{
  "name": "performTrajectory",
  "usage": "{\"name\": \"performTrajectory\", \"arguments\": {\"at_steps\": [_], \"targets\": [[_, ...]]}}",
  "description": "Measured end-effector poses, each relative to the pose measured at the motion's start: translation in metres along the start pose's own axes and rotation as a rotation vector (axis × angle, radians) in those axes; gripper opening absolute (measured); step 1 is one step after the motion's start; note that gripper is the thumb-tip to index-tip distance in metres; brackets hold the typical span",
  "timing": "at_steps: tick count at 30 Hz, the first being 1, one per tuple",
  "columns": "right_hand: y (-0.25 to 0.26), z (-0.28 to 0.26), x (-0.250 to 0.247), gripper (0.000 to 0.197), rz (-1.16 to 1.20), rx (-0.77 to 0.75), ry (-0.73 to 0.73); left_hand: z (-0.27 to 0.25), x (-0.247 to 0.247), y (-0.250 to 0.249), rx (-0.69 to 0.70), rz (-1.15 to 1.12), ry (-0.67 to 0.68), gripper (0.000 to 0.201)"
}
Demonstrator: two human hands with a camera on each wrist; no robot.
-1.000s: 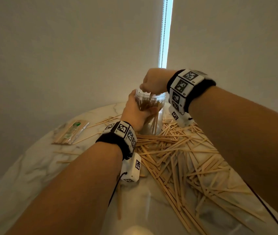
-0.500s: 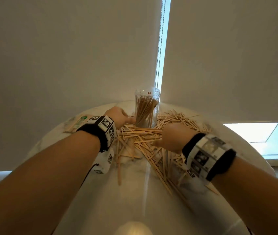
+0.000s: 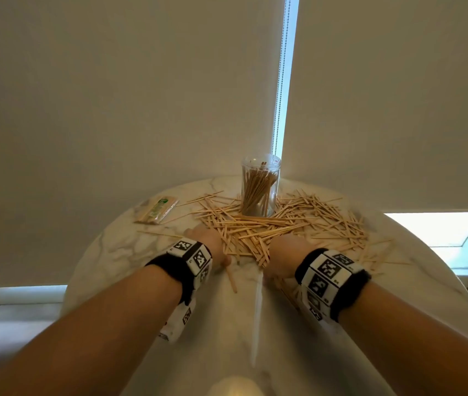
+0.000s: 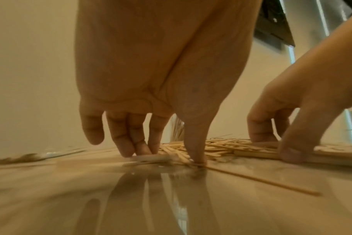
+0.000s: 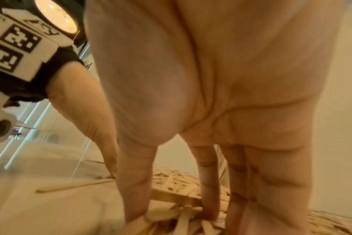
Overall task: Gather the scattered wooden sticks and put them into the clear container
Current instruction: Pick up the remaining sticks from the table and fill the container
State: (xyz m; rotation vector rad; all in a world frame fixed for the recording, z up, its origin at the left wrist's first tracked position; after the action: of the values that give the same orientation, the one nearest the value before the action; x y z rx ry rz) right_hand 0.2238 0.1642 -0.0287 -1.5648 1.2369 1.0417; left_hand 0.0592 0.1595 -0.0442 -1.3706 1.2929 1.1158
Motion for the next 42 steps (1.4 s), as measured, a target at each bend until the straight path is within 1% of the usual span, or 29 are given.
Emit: {"name": "performTrajectory", "arguments": {"at_steps": [3,5,6,7,9,10,11,12,13,14,16,17,18,19,22,26,30,32,33,36,39,40,42], "targets": [[0.002,0.003,0.002,0.03,0.025,0.004,-0.041,-0.002,-0.002,-0.016,0.055,-0.016,0.024,0.032],[0.001,0.005,0.002,0.027,0.055,0.015,-0.054,0.0,-0.005,-0.022,0.064,-0.032,0.024,0.03],[0.0,0.006,0.001,0.028,0.07,0.019,-0.051,0.0,-0.007,-0.022,0.036,-0.055,0.014,0.034],[-0.001,0.007,0.002,0.032,0.094,0.03,-0.038,0.001,-0.007,-0.02,0.003,-0.097,-0.009,0.043],[-0.001,0.009,0.003,0.048,0.118,0.049,-0.031,0.007,-0.005,-0.01,-0.094,-0.193,-0.069,0.071],[0.0,0.009,0.004,0.055,0.102,0.053,-0.048,0.009,-0.004,-0.007,-0.119,-0.197,-0.082,0.084],[0.002,0.01,0.004,0.057,0.081,0.047,-0.072,0.013,-0.001,-0.005,-0.126,-0.164,-0.067,0.094],[0.004,0.01,0.004,0.055,0.08,0.034,-0.095,0.014,0.002,-0.004,-0.124,-0.097,-0.042,0.096],[0.006,0.009,0.002,0.051,0.1,0.013,-0.11,0.016,0.003,-0.004,-0.121,-0.037,-0.031,0.092],[0.008,0.009,0.0,0.045,0.124,-0.01,-0.119,0.018,0.003,-0.006,-0.096,0.011,-0.015,0.083],[0.01,0.01,-0.003,0.036,0.151,-0.047,-0.121,0.016,0.0,-0.014,-0.035,0.021,0.013,0.057],[0.009,0.01,-0.003,0.033,0.16,-0.046,-0.112,0.015,-0.002,-0.018,0.003,0.02,0.016,0.044],[0.009,0.009,-0.004,0.033,0.168,-0.039,-0.098,0.012,-0.006,-0.022,0.036,0.022,0.009,0.034],[0.008,0.01,-0.004,0.033,0.169,-0.033,-0.09,0.012,-0.008,-0.025,0.063,0.024,-0.001,0.03],[0.005,0.011,-0.004,0.03,0.152,-0.021,-0.081,0.01,-0.01,-0.031,0.088,0.031,0.01,0.029],[0.001,0.01,0.0,0.028,0.158,-0.001,-0.076,0.007,-0.007,-0.032,0.07,0.017,0.045,0.029],[-0.003,0.006,0.0,0.023,0.141,0.015,-0.063,0.003,-0.007,-0.033,0.058,-0.01,0.003,0.035],[-0.008,0.004,-0.002,0.024,0.171,0.021,-0.054,0.002,-0.004,-0.027,0.015,-0.017,0.008,0.035],[-0.011,0.004,-0.003,0.025,0.188,0.023,-0.054,0.002,-0.005,-0.024,0.002,-0.035,-0.009,0.035],[-0.021,0.006,-0.003,0.02,0.269,0.034,-0.037,0.0,-0.004,-0.016,-0.022,-0.15,-0.037,0.033],[-0.027,0.011,-0.003,0.011,0.358,0.059,-0.009,0.003,-0.002,-0.007,-0.063,-0.32,-0.108,0.033],[-0.027,0.011,-0.003,0.013,0.371,0.063,0.004,0.002,-0.002,-0.006,-0.079,-0.374,-0.124,0.032],[-0.021,0.008,-0.002,0.015,0.337,0.054,0.047,0.001,-0.002,-0.008,-0.067,-0.444,-0.184,0.035]]}}
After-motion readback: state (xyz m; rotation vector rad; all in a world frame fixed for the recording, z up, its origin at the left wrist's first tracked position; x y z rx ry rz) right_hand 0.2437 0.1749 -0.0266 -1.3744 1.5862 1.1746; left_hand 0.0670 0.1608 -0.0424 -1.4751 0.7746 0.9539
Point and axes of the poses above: each hand's wrist, its own z-axis towards the middle knuckle, its own x-axis out of the palm, y = z × x, the point moved 5 cm from there along z, towards the middle knuckle, and after that the axes turned 15 degrees about x, right-handed, at the moved point
